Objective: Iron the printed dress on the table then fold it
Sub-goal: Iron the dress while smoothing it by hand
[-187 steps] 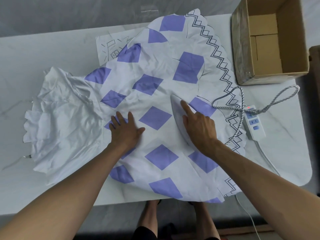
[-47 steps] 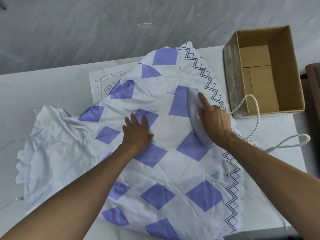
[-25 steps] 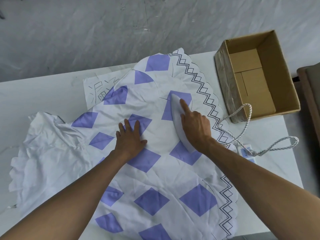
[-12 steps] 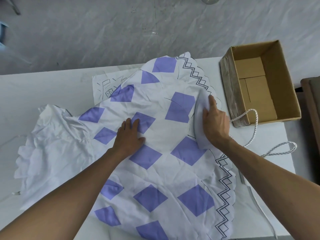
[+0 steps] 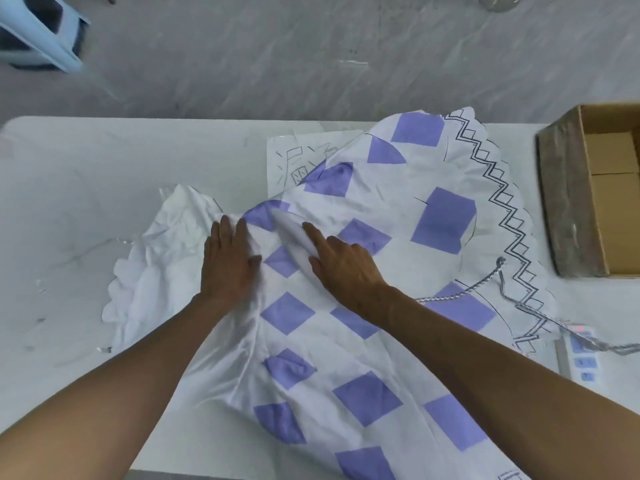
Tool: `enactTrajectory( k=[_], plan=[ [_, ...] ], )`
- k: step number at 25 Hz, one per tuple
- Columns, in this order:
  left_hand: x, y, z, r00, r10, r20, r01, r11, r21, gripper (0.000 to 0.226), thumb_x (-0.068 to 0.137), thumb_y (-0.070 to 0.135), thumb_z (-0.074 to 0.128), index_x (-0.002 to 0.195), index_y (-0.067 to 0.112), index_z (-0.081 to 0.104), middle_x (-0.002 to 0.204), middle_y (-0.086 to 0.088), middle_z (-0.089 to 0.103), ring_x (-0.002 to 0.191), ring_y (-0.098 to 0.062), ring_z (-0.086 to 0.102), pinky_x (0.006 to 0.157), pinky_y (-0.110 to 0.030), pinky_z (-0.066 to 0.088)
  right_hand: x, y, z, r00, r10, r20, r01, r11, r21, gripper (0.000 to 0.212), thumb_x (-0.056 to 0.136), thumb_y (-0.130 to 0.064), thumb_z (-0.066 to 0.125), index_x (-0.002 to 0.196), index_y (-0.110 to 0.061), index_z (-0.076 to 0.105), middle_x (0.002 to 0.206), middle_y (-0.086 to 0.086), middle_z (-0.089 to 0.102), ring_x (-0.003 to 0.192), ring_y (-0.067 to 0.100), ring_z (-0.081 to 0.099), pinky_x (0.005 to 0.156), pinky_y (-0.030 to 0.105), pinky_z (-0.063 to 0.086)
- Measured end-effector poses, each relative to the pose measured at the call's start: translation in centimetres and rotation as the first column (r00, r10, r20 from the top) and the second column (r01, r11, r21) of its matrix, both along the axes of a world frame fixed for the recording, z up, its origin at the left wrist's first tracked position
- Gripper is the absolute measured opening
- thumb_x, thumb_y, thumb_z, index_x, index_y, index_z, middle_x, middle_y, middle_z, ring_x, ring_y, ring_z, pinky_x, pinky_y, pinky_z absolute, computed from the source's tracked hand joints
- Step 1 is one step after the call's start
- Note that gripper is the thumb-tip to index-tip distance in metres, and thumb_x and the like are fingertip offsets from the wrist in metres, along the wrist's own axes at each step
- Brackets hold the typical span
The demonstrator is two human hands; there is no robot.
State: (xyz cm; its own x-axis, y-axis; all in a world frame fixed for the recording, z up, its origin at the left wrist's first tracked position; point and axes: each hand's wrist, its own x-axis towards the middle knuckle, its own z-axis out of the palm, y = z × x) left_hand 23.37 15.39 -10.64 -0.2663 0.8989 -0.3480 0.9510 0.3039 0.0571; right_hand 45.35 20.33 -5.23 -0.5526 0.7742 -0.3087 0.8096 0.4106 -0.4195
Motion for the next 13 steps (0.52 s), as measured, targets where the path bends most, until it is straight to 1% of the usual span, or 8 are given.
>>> enactTrajectory(
  k=[2, 4, 6, 8, 10, 12, 13],
  plan=[
    [-1.4, 0.1, -0.9, 1.000, -0.002, 0.014, 0.002, 0.999, -0.054, 0.086, 0.095, 0.046, 0.051, 0.154, 0.007, 0.003, 0.161, -0.016, 0.004, 0.149, -0.034, 0.007, 0.118, -0.044, 0.014, -3.1, -0.4, -0.9, 0.999, 0.041, -0.002, -0.041, 0.999, 0.020, 0.055, 0.104, -0.035, 0.030, 0.153, -0.030, 0.008, 0.103, 0.011, 0.058, 0.079, 0.034, 0.061, 0.065, 0.039, 0.048],
    [-2.4, 0.2, -1.8, 0.998, 0.012, 0.055, -0.005, 0.993, -0.120, 0.091, 0.093, 0.054, 0.048, 0.154, 0.006, -0.001, 0.162, -0.015, 0.000, 0.149, -0.034, 0.003, 0.119, -0.045, 0.010, -5.2, -0.1, -1.5, 0.999, 0.041, 0.000, -0.041, 0.998, 0.055, 0.054, 0.104, -0.035, 0.030, 0.153, -0.033, 0.009, 0.098, 0.014, 0.059, 0.074, 0.035, 0.061, 0.060, 0.036, 0.043],
    [-2.5, -0.1, -2.4, 0.999, -0.005, 0.046, 0.012, 0.988, -0.154, 0.092, 0.093, 0.058, 0.044, 0.154, 0.006, -0.003, 0.162, -0.016, -0.004, 0.149, -0.035, 0.000, 0.118, -0.047, 0.010, -6.2, 0.3, -2.1, 0.998, 0.059, 0.037, -0.063, 0.992, 0.110, 0.053, 0.104, -0.034, 0.032, 0.153, -0.033, 0.011, 0.094, 0.014, 0.060, 0.069, 0.034, 0.061, 0.056, 0.033, 0.038],
    [-2.2, -0.3, -2.6, 1.000, -0.016, 0.016, 0.018, 0.988, -0.151, 0.093, 0.093, 0.059, 0.041, 0.153, 0.006, -0.006, 0.161, -0.017, -0.007, 0.149, -0.037, -0.001, 0.118, -0.048, 0.011, -6.2, 0.7, -2.3, 0.996, 0.063, 0.057, -0.072, 0.981, 0.178, 0.054, 0.103, -0.030, 0.038, 0.152, -0.031, 0.017, 0.088, 0.015, 0.060, 0.064, 0.034, 0.062, 0.052, 0.032, 0.034],
    [-2.1, -0.3, -2.6, 1.000, -0.012, 0.012, 0.014, 0.986, -0.164, 0.093, 0.094, 0.060, 0.040, 0.153, 0.006, -0.008, 0.161, -0.017, -0.009, 0.149, -0.038, -0.002, 0.118, -0.049, 0.011, -5.6, 1.7, -2.3, 0.995, 0.028, 0.097, -0.046, 0.982, 0.183, 0.054, 0.103, -0.028, 0.036, 0.152, -0.032, 0.015, 0.092, 0.015, 0.061, 0.069, 0.034, 0.063, 0.052, 0.033, 0.033],
    [-2.2, -0.1, -2.4, 1.000, -0.002, 0.010, 0.004, 0.980, -0.199, 0.094, 0.094, 0.060, 0.039, 0.152, 0.007, -0.011, 0.161, -0.017, -0.012, 0.148, -0.037, -0.005, 0.119, -0.048, 0.009, -4.2, 3.4, -2.2, 0.989, -0.053, 0.136, 0.032, 0.988, 0.151, 0.054, 0.103, -0.029, 0.031, 0.153, -0.034, 0.010, 0.101, 0.015, 0.061, 0.079, 0.036, 0.064, 0.058, 0.035, 0.036],
    [-2.2, 0.1, -2.3, 1.000, 0.005, 0.012, -0.002, 0.975, -0.222, 0.094, 0.094, 0.060, 0.039, 0.152, 0.007, -0.013, 0.160, -0.016, -0.014, 0.148, -0.037, -0.006, 0.119, -0.047, 0.008, -3.2, 4.2, -2.0, 0.984, -0.107, 0.145, 0.085, 0.986, 0.145, 0.053, 0.103, -0.028, 0.030, 0.153, -0.034, 0.011, 0.102, 0.016, 0.061, 0.080, 0.036, 0.063, 0.060, 0.035, 0.035]
  ],
)
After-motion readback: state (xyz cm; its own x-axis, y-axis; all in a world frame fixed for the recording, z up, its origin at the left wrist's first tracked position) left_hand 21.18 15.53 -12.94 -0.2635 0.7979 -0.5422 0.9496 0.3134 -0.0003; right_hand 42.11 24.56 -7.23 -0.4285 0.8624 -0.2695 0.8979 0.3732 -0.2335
